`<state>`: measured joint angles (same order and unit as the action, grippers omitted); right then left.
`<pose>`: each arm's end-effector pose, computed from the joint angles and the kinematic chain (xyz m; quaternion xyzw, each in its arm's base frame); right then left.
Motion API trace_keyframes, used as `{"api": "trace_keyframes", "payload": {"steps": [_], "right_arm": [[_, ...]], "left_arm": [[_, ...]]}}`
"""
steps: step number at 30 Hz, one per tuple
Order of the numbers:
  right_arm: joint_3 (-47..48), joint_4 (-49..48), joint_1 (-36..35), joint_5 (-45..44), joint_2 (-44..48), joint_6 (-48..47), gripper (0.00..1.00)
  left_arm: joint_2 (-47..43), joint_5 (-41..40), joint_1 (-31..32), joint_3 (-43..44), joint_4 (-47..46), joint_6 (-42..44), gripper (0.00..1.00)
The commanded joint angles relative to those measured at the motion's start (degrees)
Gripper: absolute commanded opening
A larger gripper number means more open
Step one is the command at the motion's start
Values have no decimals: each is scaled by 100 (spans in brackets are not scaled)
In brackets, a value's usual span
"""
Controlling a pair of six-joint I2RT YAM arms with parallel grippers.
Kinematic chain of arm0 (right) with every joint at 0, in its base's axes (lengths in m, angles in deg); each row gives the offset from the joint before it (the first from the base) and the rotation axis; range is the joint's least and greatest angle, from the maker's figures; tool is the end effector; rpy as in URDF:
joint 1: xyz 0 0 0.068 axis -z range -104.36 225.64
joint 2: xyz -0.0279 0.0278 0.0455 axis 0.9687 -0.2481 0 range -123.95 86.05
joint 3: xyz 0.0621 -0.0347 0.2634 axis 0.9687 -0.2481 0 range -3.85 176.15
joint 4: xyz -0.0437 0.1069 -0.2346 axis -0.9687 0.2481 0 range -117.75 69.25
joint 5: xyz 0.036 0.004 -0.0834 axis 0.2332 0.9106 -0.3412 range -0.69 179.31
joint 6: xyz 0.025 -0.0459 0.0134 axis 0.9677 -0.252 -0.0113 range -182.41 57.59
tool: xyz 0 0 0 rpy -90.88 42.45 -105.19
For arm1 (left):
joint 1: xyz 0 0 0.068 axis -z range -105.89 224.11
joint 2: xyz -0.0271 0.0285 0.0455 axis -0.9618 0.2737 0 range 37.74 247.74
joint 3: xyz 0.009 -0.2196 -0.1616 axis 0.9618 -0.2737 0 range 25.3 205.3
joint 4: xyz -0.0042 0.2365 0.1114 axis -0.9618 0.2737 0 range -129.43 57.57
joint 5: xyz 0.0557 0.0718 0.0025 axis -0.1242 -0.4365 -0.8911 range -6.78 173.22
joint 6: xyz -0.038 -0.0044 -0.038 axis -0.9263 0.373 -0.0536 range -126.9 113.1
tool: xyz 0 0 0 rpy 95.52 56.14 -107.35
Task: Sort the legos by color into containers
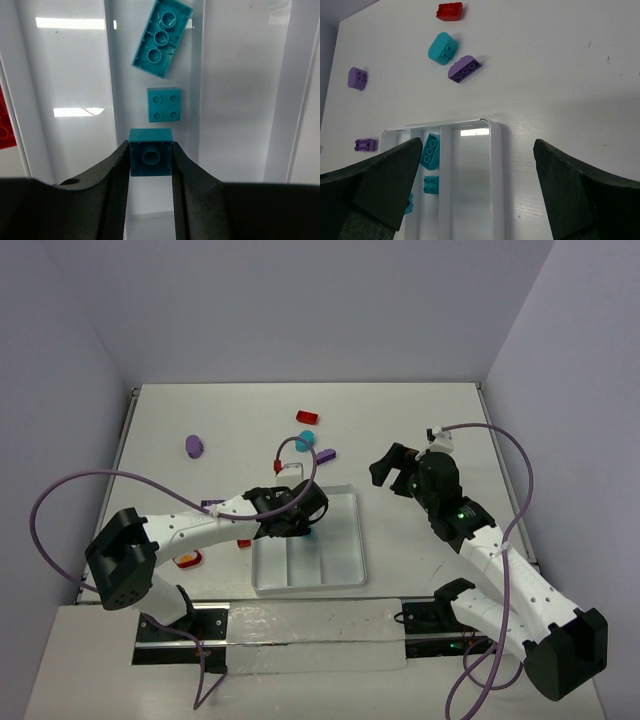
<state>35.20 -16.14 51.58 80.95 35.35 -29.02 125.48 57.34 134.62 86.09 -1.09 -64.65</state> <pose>0.1894 0.0791 0.2839 0.1077 0.8269 0.2102 0.5104 0.1609 -0.2530 0.2234 -0.0249 0.9529 -0.0668 0.2948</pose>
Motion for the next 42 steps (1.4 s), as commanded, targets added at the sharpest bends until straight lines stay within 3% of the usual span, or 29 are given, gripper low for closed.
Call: {"api": "trace_keyframes", "payload": {"steps": [1, 4, 7, 10, 14, 21, 32, 42], "right_arm": [[147, -80, 41, -61, 38, -36, 100], [140, -87, 40, -62, 52, -44, 100], [156, -63, 41, -62, 51, -52, 100], [165, -63, 48, -77, 76, -52, 100], [173, -9, 50, -163, 111, -90, 100], [166, 69, 94, -263, 310, -104, 100], [365, 107, 111, -204, 223, -151, 100], [437, 131, 112, -131, 112, -131, 100]], "left_arm": [[172, 78, 49, -6, -255, 72, 44], [247, 55, 49, 24, -237, 53, 56], [279, 11, 49, 75, -183, 54, 76], [289, -98, 49, 209, -58, 91, 82], [303, -400, -139, 572, 170, 308, 83], [599, -142, -1196, 1240, -403, 1388, 83], [2443, 603, -2234, 3364, -813, 2735, 92], [3894, 753, -2511, 5084, -652, 3428, 99]]}}
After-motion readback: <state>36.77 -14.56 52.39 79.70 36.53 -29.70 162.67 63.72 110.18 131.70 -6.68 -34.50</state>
